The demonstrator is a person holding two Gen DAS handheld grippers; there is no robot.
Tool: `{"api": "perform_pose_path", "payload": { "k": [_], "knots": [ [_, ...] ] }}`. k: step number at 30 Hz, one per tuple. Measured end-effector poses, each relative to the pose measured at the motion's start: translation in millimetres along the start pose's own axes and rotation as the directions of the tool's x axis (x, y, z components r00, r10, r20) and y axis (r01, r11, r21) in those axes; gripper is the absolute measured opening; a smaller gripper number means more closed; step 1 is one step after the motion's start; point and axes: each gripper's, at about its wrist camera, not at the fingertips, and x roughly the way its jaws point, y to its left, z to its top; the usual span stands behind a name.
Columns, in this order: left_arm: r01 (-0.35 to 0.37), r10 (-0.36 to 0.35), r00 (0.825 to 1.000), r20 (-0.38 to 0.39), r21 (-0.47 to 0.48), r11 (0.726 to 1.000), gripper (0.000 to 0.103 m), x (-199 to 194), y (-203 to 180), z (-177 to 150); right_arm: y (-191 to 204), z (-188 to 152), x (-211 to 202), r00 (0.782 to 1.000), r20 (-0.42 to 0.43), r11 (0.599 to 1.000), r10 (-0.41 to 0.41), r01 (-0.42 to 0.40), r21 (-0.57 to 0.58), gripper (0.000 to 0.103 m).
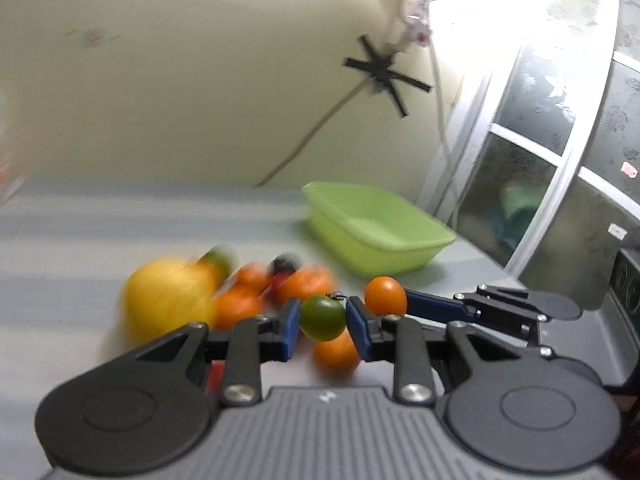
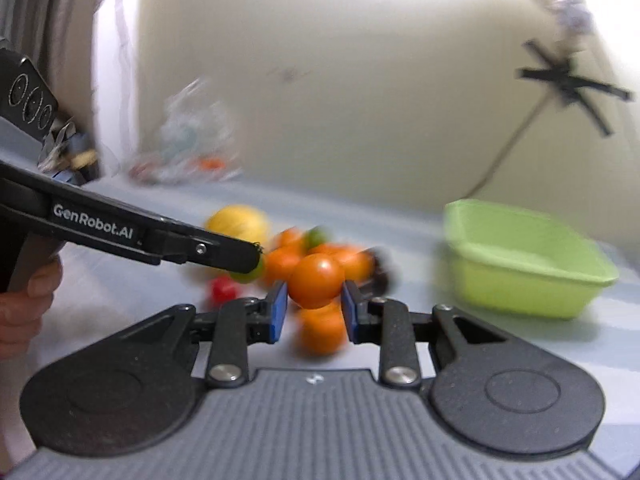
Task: Organize fruits
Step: 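Drop the green lime from the left gripper into the basket while the right drops a tangerine, then carry a red tomato in the left gripper to the basket while the right gripper carries a tangerine there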
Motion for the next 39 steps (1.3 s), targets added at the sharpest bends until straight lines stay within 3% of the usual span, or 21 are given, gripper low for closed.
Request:
{"api": "perform_pose_path", "payload": {
  "k": [5,8,13,15,16,17,19,22,25,28,33,36,39],
  "knots": [
    [0.055,-0.054,0.998,-0.03,0.039,0.998,0.027,71,-37,44,-74,13,-5,0.986,0.038,0.984,-0.162,0.158,0.088,0.032],
    [0.063,-0.061,0.997,-0.05,0.04,0.997,0.027,112,-52,59,-116,18,2,0.97,0.011,0.964,-0.241,0.238,0.121,0.032],
    [0.019,-0.025,0.982,-0.188,-0.036,0.999,0.027,175,-49,62,-156,18,23,0.955,-0.036,0.944,-0.293,0.296,0.145,0.033],
    [-0.005,0.002,0.982,-0.187,-0.015,1.0,0.031,182,-54,59,-160,16,29,0.952,-0.036,0.942,-0.304,0.306,0.136,0.037],
    [-0.006,0.005,0.983,-0.181,-0.001,1.0,0.034,184,-58,60,-159,15,29,0.951,-0.032,0.941,-0.308,0.309,0.134,0.049],
    [-0.007,0.007,0.982,-0.19,-0.003,1.0,0.038,184,-59,61,-159,14,30,0.95,-0.024,0.94,-0.31,0.311,0.138,0.053],
    [-0.024,0.024,0.98,-0.197,0.006,1.0,0.042,183,-60,62,-161,10,29,0.948,-0.003,0.937,-0.317,0.313,0.156,0.055],
    [0.0,0.0,0.989,-0.148,0.004,1.0,0.044,159,-59,67,-167,2,11,0.944,0.026,0.93,-0.329,0.319,0.185,0.055],
    [0.03,-0.031,0.997,-0.072,-0.014,0.999,0.044,110,-47,69,-168,3,-5,0.941,0.065,0.923,-0.332,0.31,0.228,0.055],
    [0.015,-0.015,1.0,0.003,0.0,1.0,0.044,52,-29,60,-162,1,-20,0.956,0.087,0.928,-0.282,0.248,0.278,0.054],
    [-0.072,0.073,0.997,0.023,-0.034,0.997,0.043,-19,5,28,-127,-7,-21,0.994,0.074,0.953,-0.079,0.053,0.3,0.054],
    [-0.132,0.131,0.991,-0.01,-0.074,0.989,0.042,-39,23,0,-98,-11,-13,0.998,0.049,0.957,0.051,-0.063,0.284,0.054],
    [-0.126,0.123,0.992,-0.028,-0.131,0.983,0.042,-46,34,-20,-69,-10,-2,0.99,0.006,0.957,0.14,-0.137,0.256,0.054]
  ]
}}
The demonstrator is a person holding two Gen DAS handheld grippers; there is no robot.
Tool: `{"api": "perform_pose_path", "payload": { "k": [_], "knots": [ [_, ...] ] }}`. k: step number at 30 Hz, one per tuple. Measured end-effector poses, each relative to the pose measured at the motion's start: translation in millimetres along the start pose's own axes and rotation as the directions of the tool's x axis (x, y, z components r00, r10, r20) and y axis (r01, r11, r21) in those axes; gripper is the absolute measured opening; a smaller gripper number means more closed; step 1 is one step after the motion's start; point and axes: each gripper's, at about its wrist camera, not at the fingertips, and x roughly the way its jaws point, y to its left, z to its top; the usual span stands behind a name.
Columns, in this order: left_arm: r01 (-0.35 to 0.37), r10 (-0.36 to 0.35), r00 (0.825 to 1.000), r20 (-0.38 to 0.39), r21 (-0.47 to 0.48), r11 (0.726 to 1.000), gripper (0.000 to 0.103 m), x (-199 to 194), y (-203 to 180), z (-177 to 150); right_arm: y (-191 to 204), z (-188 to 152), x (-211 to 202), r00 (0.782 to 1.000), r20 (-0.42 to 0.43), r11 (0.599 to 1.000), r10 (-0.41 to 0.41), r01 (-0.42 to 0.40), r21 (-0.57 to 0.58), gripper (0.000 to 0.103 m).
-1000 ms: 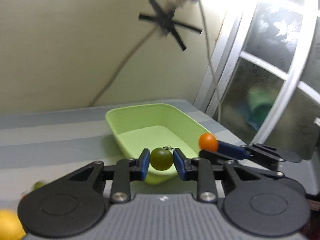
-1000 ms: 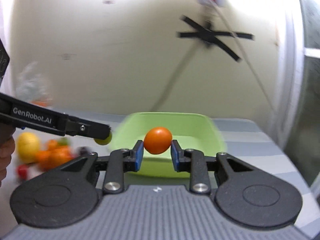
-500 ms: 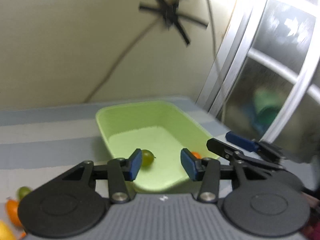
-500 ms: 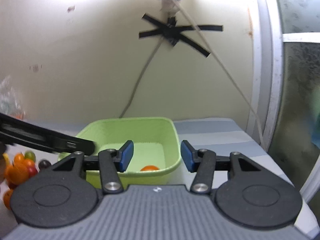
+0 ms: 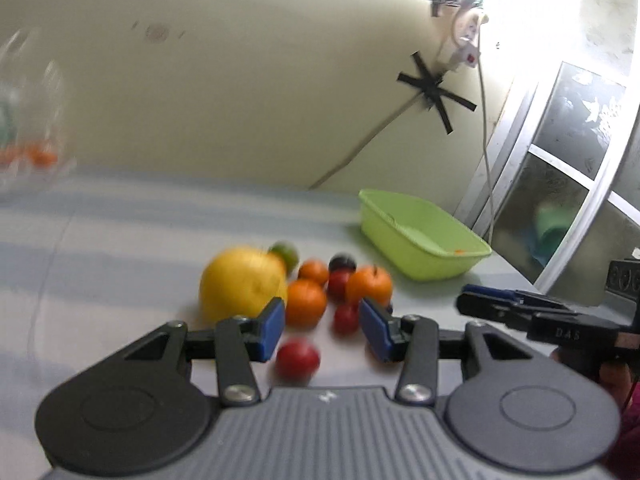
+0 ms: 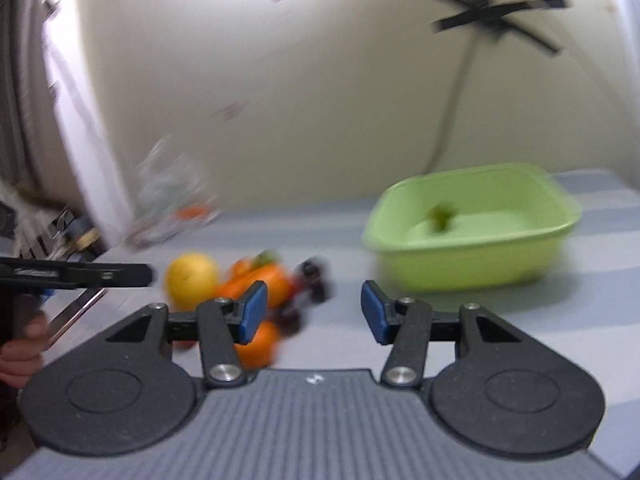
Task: Organize fruits
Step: 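Carry a red tomato in the left gripper to the basket while the right gripper carries a tangerine there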
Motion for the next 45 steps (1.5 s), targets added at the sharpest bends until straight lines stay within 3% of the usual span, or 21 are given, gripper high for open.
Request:
{"api": "perform_pose_path", "payload": {
  "k": [5,11,14,16,18,27,31,36,40,45],
  "knots": [
    [-0.053,0.053,0.998,-0.022,0.027,0.998,0.046,16,-1,-19,36,-9,26,0.996,-0.083,0.993,-0.009,-0.001,-0.118,0.055],
    [-0.119,0.123,0.992,-0.035,0.094,0.989,0.052,37,-7,-36,40,-12,56,0.985,-0.166,0.991,-0.051,0.029,-0.134,0.055],
    [-0.14,0.143,0.989,-0.024,0.111,0.984,0.048,44,-8,-39,42,-15,61,0.984,-0.169,0.99,-0.06,0.036,-0.139,0.054],
    [-0.136,0.14,0.99,-0.019,0.127,0.983,0.035,46,-7,-38,40,-17,58,0.984,-0.168,0.989,-0.059,0.034,-0.144,0.042],
    [-0.139,0.143,0.99,-0.016,0.127,0.982,0.032,45,-8,-38,39,-18,55,0.984,-0.178,0.991,-0.031,0.007,-0.13,0.038],
    [0.002,0.002,0.998,-0.056,0.064,0.998,0.031,44,-18,-31,32,-17,39,0.985,-0.173,0.996,-0.007,-0.008,-0.087,0.037],
    [0.088,-0.086,0.995,-0.054,0.034,0.996,0.031,49,-28,-16,17,-9,19,0.993,-0.116,0.997,-0.023,0.014,-0.073,0.037],
    [0.162,-0.16,0.986,-0.046,0.05,0.986,0.031,70,-54,21,-13,12,-3,0.995,-0.01,0.994,-0.104,0.103,-0.048,0.037],
    [0.191,-0.189,0.982,-0.025,0.097,0.977,0.032,98,-82,55,-40,29,-10,0.981,0.06,0.982,-0.184,0.186,-0.02,0.037],
    [0.199,-0.194,0.979,-0.066,0.084,0.976,0.032,154,-104,84,-71,45,3,0.96,0.086,0.963,-0.268,0.269,-0.007,0.038]
  ]
}}
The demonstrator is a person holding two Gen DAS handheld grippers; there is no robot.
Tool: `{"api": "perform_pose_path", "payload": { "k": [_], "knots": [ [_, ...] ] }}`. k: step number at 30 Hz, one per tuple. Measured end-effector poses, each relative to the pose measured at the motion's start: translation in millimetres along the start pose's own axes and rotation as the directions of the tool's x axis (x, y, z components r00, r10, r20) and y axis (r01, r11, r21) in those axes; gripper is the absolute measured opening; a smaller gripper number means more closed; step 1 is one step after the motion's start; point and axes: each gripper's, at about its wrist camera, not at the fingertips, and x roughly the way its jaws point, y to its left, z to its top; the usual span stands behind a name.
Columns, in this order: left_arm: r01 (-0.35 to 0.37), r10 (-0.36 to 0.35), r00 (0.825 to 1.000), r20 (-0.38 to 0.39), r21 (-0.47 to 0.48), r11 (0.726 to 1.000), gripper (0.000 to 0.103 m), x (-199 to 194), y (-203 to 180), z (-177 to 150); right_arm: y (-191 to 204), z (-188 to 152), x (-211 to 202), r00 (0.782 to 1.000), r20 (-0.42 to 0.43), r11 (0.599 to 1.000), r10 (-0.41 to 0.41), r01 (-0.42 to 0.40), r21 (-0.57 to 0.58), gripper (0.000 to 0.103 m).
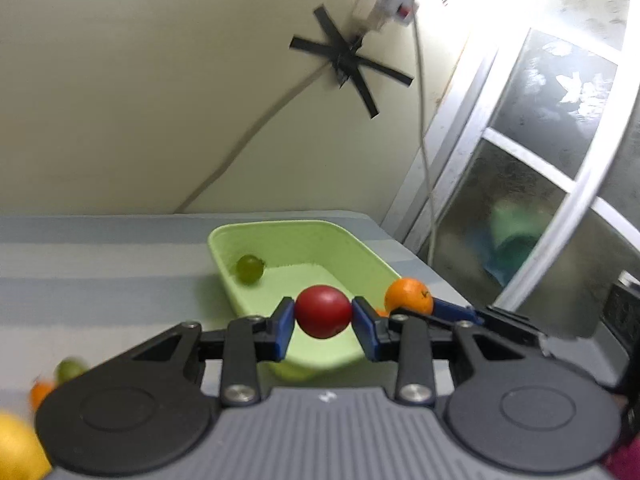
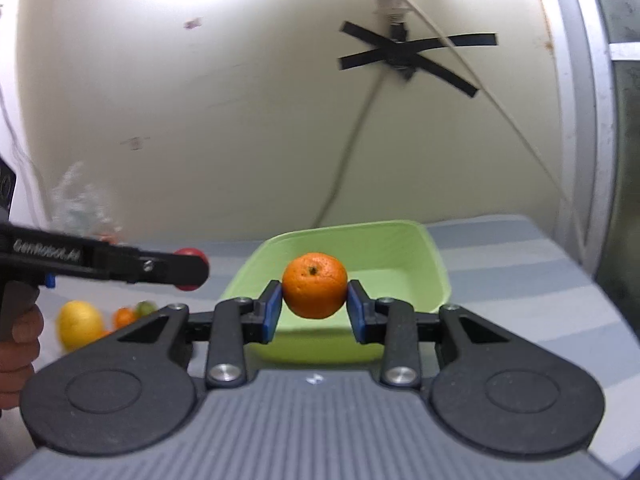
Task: Organize fruits
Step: 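Carry a red tomato in the left gripper to the basket while the right gripper carries a tangerine there, then grasp a tangerine with the right gripper while the left gripper grasps a dark plum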
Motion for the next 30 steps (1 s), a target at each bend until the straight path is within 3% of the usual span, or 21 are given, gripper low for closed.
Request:
{"api": "perform_pose_path", "payload": {
  "k": [7,11,13,18,22,26,30],
  "knots": [
    [-0.057,0.055,0.994,-0.096,-0.018,0.998,0.034,61,4,6,-12,-6,27,0.999,-0.012,0.996,-0.052,0.051,-0.069,0.04],
    [-0.067,0.066,0.994,-0.09,-0.012,0.998,0.056,62,2,6,-19,-9,30,0.998,-0.005,0.997,-0.061,0.06,-0.057,0.051],
    [-0.057,0.056,0.995,-0.082,-0.011,0.998,0.056,55,0,9,-23,-10,27,0.998,0.009,0.997,-0.063,0.064,-0.042,0.051],
    [-0.022,0.023,0.999,0.045,-0.012,1.0,0.056,-6,4,18,-31,-10,13,0.997,0.052,0.998,-0.062,0.061,0.022,0.051],
    [-0.045,0.044,0.991,0.128,0.002,0.999,0.056,-72,18,2,-31,-6,0,0.996,0.083,0.996,-0.016,0.009,0.087,0.049],
    [-0.102,0.103,0.986,0.131,-0.015,0.995,0.056,-117,38,-30,-12,-6,-12,0.992,0.076,0.99,0.103,-0.11,0.089,0.045],
    [-0.1,0.11,0.987,0.115,-0.093,0.991,0.055,-141,59,-68,27,-14,-12,0.967,0.006,0.966,0.256,-0.256,0.042,0.045]
  ]
}}
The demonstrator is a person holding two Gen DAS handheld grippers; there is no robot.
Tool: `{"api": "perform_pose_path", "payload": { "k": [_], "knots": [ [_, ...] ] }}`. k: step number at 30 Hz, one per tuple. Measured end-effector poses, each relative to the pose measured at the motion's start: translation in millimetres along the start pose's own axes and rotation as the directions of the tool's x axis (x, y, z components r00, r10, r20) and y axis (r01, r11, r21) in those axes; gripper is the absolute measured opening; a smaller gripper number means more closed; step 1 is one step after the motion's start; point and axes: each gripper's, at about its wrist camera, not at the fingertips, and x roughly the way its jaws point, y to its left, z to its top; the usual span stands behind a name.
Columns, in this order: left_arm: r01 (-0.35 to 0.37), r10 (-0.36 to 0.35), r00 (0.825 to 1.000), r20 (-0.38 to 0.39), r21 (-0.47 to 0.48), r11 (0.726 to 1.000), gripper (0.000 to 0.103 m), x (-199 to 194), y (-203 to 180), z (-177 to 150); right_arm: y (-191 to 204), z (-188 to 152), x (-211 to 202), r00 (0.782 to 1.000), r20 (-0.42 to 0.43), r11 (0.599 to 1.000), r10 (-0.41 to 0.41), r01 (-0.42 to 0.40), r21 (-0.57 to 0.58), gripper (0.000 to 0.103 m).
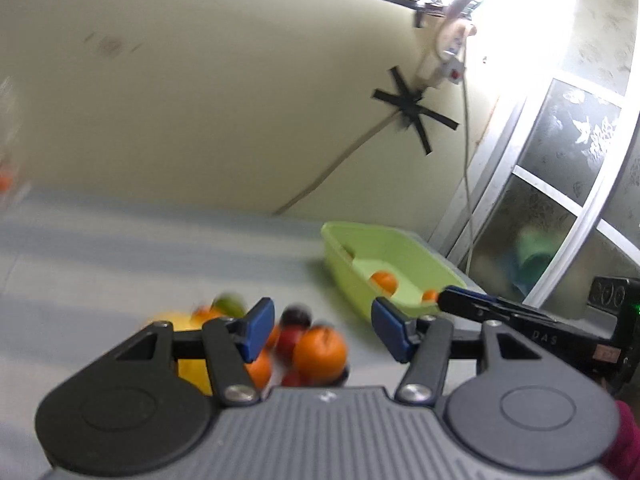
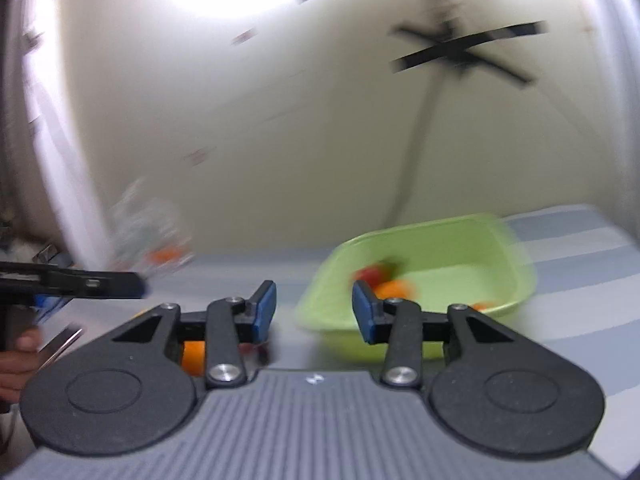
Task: Organize fruits
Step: 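Grasp a tangerine with the right gripper while the left gripper grasps a dark plum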
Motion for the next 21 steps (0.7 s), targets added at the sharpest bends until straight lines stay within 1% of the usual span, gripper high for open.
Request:
{"api": "perform_pose_path", "payload": {
  "k": [1,4,6,7,8,9,10,11,13,17,19,21],
  "knots": [
    [0.004,-0.004,1.0,0.003,-0.025,1.0,0.055,-5,5,-7,12,-3,6,0.999,-0.024,0.999,0.029,-0.03,-0.022,0.045],
    [0.021,-0.019,1.0,0.017,-0.091,0.996,0.055,-18,21,-22,43,-10,25,0.995,-0.083,0.992,0.06,-0.069,-0.103,0.047],
    [0.016,-0.015,1.0,0.015,-0.114,0.993,0.055,-26,29,-30,63,-14,41,0.99,-0.126,0.983,0.063,-0.083,-0.162,0.055],
    [0.008,-0.007,1.0,0.012,-0.119,0.993,0.055,-28,31,-32,70,-15,51,0.988,-0.141,0.98,0.059,-0.084,-0.18,0.062],
    [0.002,-0.001,1.0,0.012,-0.123,0.992,0.055,-30,34,-33,76,-16,60,0.987,-0.157,0.978,0.042,-0.073,-0.196,0.063],
    [0.0,0.001,1.0,0.012,-0.13,0.992,0.055,-32,36,-34,80,-18,67,0.985,-0.168,0.976,0.028,-0.063,-0.208,0.062],
    [0.0,0.001,1.0,0.013,-0.133,0.991,0.055,-33,37,-34,79,-19,73,0.984,-0.179,0.975,0.02,-0.059,-0.215,0.058],
    [0.0,0.002,1.0,0.015,-0.132,0.991,0.055,-34,38,-34,80,-21,78,0.981,-0.195,0.974,0.022,-0.064,-0.216,0.043],
    [-0.005,0.007,1.0,0.017,-0.115,0.993,0.055,-33,35,-34,78,-20,78,0.98,-0.196,0.976,0.017,-0.058,-0.208,0.043],
    [-0.011,0.011,1.0,-0.009,-0.039,0.999,0.055,-19,23,-36,60,-15,45,0.991,-0.131,0.99,0.001,-0.019,-0.141,0.043],
    [0.007,-0.007,0.999,-0.033,-0.008,1.0,0.055,-6,13,-37,49,-16,24,0.994,-0.105,0.992,-0.029,0.016,-0.122,0.043],
    [0.044,-0.043,0.997,-0.06,0.005,0.999,0.055,8,1,-38,41,-20,11,0.993,-0.097,0.991,-0.07,0.059,-0.117,0.043]
  ]
}}
